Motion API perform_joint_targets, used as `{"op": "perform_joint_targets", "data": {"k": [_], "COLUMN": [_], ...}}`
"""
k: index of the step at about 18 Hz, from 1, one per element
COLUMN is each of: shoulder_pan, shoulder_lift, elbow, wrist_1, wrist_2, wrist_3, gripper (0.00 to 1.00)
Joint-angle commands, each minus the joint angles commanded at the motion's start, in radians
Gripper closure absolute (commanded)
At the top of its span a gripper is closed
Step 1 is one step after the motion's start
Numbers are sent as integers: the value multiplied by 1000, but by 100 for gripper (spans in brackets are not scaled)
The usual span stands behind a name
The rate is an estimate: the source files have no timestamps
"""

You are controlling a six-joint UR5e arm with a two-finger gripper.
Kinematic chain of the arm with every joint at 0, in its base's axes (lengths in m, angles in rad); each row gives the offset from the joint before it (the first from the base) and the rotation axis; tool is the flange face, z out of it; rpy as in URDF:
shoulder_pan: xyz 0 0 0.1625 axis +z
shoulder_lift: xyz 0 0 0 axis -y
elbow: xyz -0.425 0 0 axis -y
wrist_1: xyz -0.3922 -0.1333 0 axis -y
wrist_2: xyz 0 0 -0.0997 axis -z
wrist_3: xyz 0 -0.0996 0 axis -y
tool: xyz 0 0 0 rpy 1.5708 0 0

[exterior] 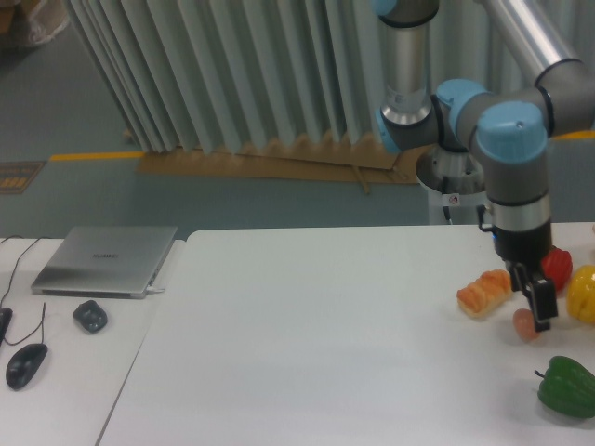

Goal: Place the green pepper in a basket

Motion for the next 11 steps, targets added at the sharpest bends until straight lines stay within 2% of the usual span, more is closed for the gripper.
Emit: {"op": "perform_joint_targets", "data": {"k": [4, 11], "shoulder_pan": [28, 26], "shoulder_lift": [-46, -124], "elbow": [6, 22], "wrist_1": [38, 51], "wrist_2": [-3, -3], "wrist_3": [2, 0], "gripper": [0, 0]}}
